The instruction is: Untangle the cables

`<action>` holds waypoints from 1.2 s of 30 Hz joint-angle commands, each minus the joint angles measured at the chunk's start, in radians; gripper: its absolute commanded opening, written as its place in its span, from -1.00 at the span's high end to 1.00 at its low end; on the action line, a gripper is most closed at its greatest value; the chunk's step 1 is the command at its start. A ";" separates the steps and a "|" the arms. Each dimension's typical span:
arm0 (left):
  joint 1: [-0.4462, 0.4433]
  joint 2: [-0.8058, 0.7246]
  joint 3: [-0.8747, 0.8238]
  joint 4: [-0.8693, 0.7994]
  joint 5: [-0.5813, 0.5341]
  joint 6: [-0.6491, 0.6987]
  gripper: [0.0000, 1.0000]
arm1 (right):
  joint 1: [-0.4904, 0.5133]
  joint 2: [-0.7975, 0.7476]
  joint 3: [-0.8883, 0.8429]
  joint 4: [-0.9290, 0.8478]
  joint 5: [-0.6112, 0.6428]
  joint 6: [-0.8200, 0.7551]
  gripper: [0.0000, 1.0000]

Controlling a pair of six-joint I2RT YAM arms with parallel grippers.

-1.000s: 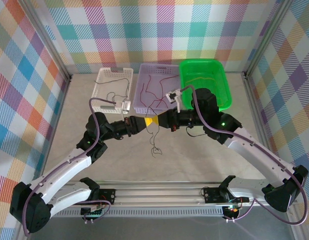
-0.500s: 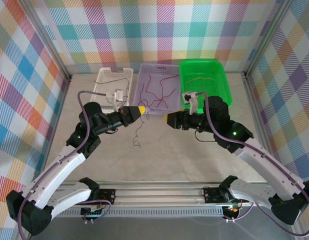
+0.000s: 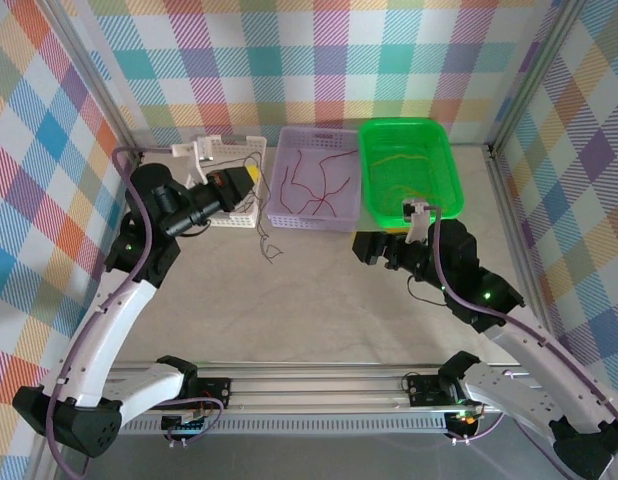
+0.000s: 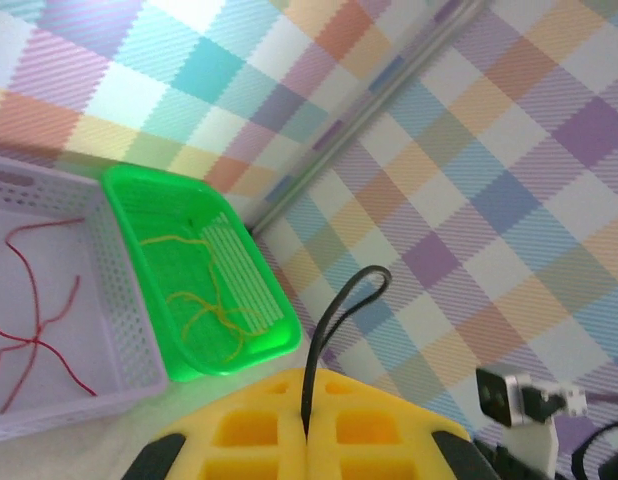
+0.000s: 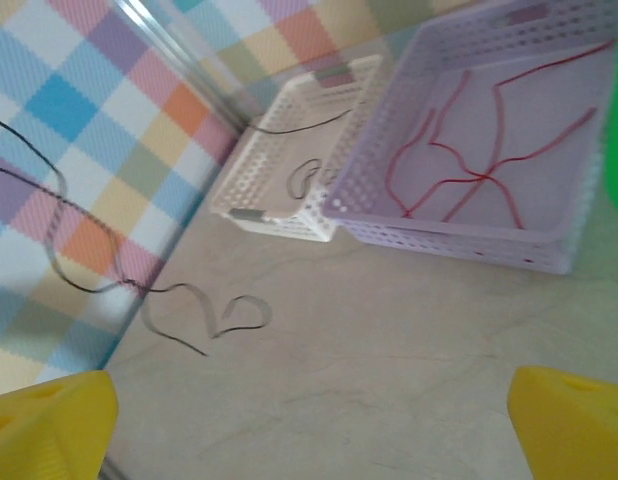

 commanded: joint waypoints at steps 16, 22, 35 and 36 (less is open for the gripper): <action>0.165 0.176 0.229 -0.090 -0.237 0.139 1.00 | -0.022 -0.139 -0.221 -0.009 0.423 0.151 -0.99; 0.192 0.234 0.260 -0.082 -0.330 0.186 1.00 | -0.023 -0.186 -0.278 0.025 0.440 0.193 -0.99; 0.210 0.391 0.345 -0.034 -0.499 0.262 1.00 | -0.024 -0.201 -0.312 0.051 0.420 0.148 -0.99; 0.212 0.404 0.354 -0.036 -0.506 0.267 1.00 | -0.022 -0.199 -0.313 0.053 0.411 0.147 -0.99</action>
